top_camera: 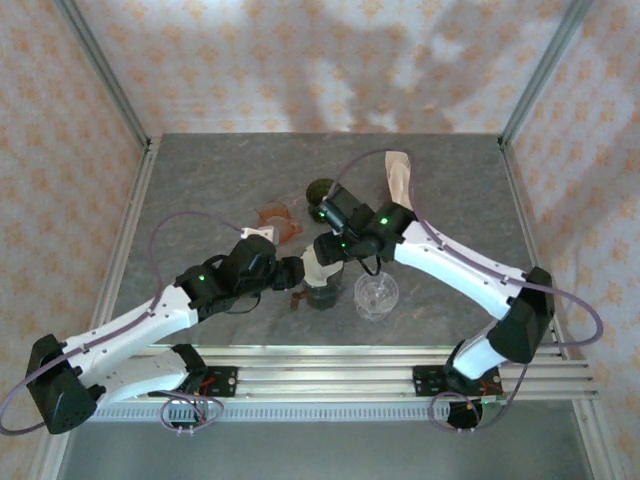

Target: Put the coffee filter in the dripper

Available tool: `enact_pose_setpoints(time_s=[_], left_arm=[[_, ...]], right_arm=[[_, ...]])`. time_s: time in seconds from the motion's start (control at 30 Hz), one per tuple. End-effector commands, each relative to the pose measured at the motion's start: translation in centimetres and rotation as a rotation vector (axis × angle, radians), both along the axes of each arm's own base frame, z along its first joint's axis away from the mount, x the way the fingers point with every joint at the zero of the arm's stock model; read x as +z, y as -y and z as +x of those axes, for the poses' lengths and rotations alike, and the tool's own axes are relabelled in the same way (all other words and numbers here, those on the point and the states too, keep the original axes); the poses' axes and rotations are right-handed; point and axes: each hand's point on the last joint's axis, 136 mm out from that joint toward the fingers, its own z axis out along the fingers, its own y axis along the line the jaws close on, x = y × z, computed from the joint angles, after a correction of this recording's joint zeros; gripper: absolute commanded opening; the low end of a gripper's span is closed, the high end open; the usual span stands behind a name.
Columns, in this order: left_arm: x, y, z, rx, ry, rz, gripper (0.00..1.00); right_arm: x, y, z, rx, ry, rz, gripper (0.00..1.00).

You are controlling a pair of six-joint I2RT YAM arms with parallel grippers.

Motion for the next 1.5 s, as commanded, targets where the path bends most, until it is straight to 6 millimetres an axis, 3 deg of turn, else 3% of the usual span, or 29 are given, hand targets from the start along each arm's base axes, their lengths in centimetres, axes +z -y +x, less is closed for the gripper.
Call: enact_pose_setpoints(time_s=[0.0, 0.63, 1.47], left_arm=[[0.4, -0.1, 0.2, 0.011, -0.001, 0.004, 0.66], [0.4, -0.1, 0.1, 0.01, -0.008, 0.001, 0.72], [0.2, -0.5, -0.3, 0.012, -0.013, 0.001, 0.73]], right_arm=[[-0.6, -0.3, 0.3, 0.021, -0.009, -0.03, 0.64], [-2.0, -1.1, 2.2, -0.069, -0.001, 0.019, 0.69], [0.1, 0.8, 2.1, -0.184, 0.06, 0.099, 0.7]])
